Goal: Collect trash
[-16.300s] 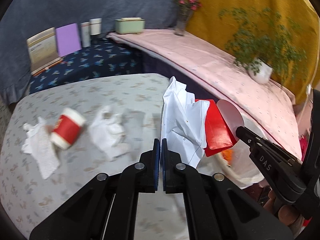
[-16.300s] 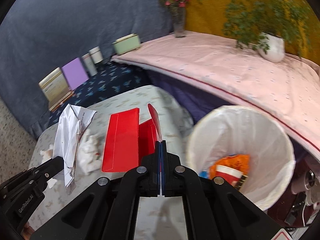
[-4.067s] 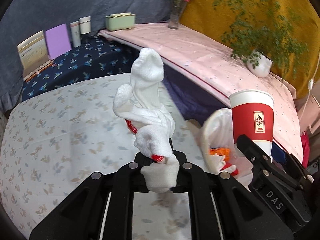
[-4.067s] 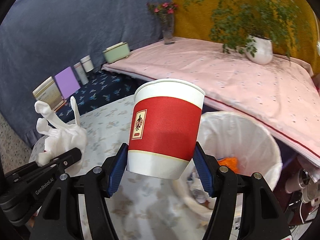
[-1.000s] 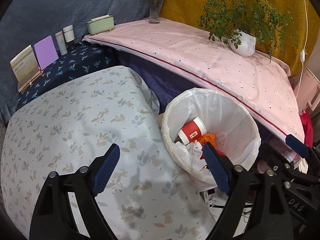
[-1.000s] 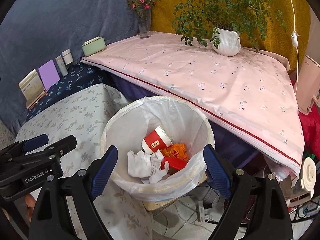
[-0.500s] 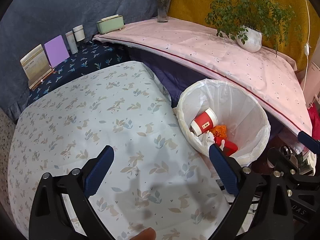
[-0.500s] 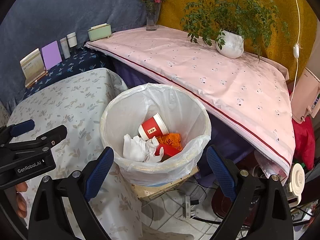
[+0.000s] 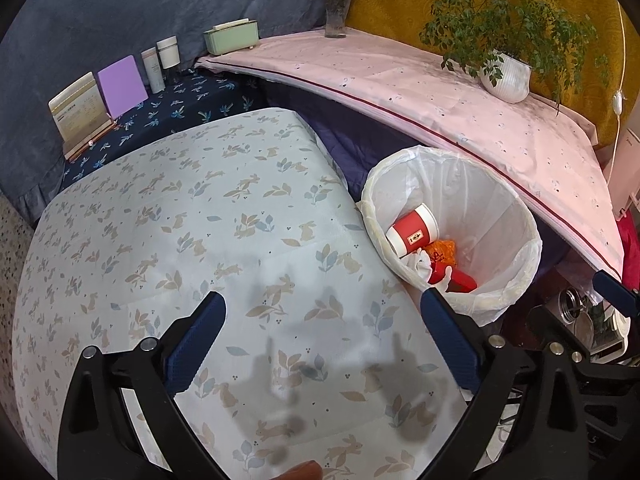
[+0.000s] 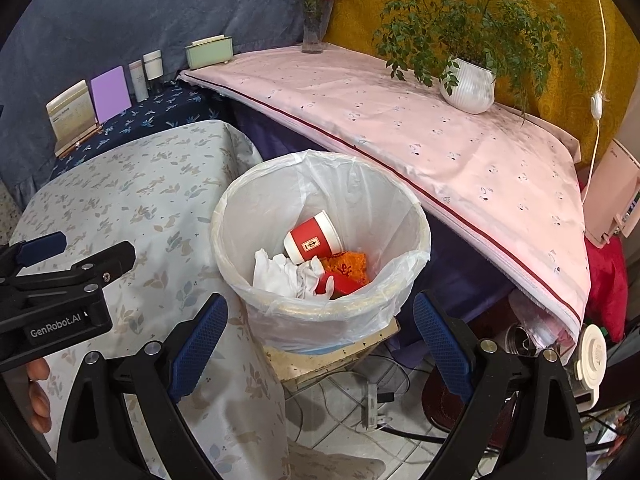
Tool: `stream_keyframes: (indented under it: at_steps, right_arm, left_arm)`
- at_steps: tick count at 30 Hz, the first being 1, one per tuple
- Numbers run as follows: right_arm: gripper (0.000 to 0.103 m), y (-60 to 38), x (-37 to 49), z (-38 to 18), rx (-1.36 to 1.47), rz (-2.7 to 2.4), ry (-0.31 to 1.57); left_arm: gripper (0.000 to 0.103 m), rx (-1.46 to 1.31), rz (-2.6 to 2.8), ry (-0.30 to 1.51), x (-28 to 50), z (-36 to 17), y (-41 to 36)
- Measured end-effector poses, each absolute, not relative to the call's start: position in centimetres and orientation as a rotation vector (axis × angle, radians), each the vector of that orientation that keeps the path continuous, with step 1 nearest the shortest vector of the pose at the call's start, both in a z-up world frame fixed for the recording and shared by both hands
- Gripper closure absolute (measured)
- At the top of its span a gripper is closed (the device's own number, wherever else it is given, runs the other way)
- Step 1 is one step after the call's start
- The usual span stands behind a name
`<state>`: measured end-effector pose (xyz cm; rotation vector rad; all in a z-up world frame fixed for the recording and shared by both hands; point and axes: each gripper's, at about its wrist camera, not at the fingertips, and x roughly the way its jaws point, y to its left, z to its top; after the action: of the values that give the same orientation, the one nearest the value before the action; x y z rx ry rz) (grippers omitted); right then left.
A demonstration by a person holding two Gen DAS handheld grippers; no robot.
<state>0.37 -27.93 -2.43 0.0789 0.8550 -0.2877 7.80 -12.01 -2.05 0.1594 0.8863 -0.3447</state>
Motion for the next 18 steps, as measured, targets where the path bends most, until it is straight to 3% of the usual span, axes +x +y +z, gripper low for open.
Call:
stream_keyframes:
  at_steps: [18]
  right_arm:
    - [0.013, -28.1, -1.3, -2.1, 0.093, -0.305, 0.859]
  left_arm:
    - [0.009, 0.163, -0.330, 0.885, 6.3, -1.8, -11.6]
